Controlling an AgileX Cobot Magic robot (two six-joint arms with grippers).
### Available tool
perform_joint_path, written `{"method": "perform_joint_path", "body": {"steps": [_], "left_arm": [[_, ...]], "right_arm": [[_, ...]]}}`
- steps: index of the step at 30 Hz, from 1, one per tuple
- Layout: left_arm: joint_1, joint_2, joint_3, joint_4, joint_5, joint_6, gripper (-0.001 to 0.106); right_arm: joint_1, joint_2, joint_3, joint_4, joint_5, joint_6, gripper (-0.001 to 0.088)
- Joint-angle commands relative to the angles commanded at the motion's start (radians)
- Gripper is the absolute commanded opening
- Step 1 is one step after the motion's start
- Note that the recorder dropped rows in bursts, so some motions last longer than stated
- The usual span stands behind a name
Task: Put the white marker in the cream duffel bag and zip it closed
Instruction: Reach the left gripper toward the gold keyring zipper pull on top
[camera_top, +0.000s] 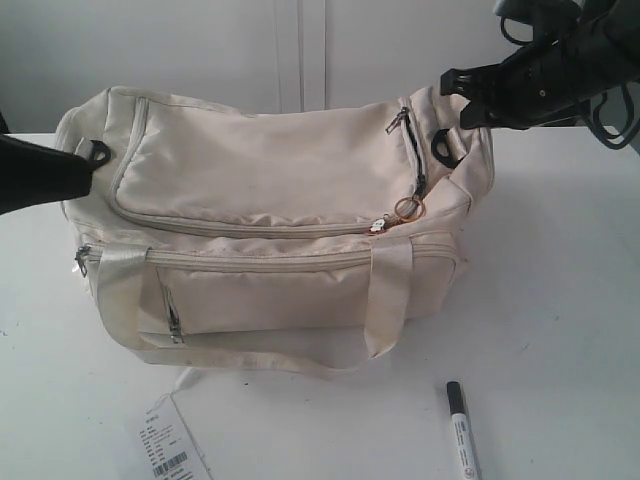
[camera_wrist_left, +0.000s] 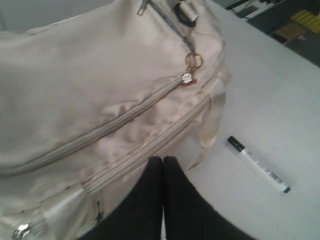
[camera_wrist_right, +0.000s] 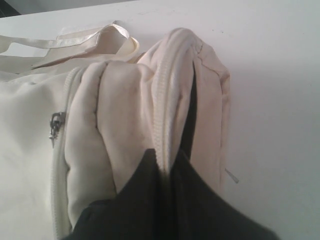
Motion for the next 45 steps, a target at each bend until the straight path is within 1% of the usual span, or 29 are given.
{"method": "perform_joint_path", "body": {"steps": [2,5,10,12,17,20,26,37,45], "left_arm": [[-0.028,0.027,-0.015,0.002,0.010,0.011,0.000],[-0.085,0.062,-0.039,0.002,0.002,0.028,0.000],[-0.178,0.123,-0.071,0.002,-0.061,0.035,0.000],[-0.205,0.150,-0.086,0.002,-0.072,0.045,0.000],[-0.288,0.236,-0.155,0.002,-0.092,0.045,0.000],[-0.324,0.290,-0.196,0.002,-0.128,0.045,0.000],[-0.391,0.411,-0.296,0.008,-0.127,0.045,0.000],[-0.474,0.592,-0.440,0.008,-0.125,0.043,0.000],[-0.474,0.704,-0.527,0.014,-0.123,0.041,0.000]], "right_arm": [[0.000,0.000,0.000,0.000,0.000,0.000,0.0000],[0.000,0.000,0.000,0.000,0.000,0.000,0.0000],[0.000,0.000,0.000,0.000,0.002,0.000,0.0000],[0.000,0.000,0.000,0.000,0.002,0.000,0.0000],[0.000,0.000,0.000,0.000,0.002,0.000,0.0000],[0.000,0.000,0.000,0.000,0.002,0.000,0.0000],[0.000,0.000,0.000,0.000,0.000,0.000,0.0000],[0.000,0.000,0.000,0.000,0.000,0.000,0.0000],[0.000,0.000,0.000,0.000,0.000,0.000,0.0000]]}}
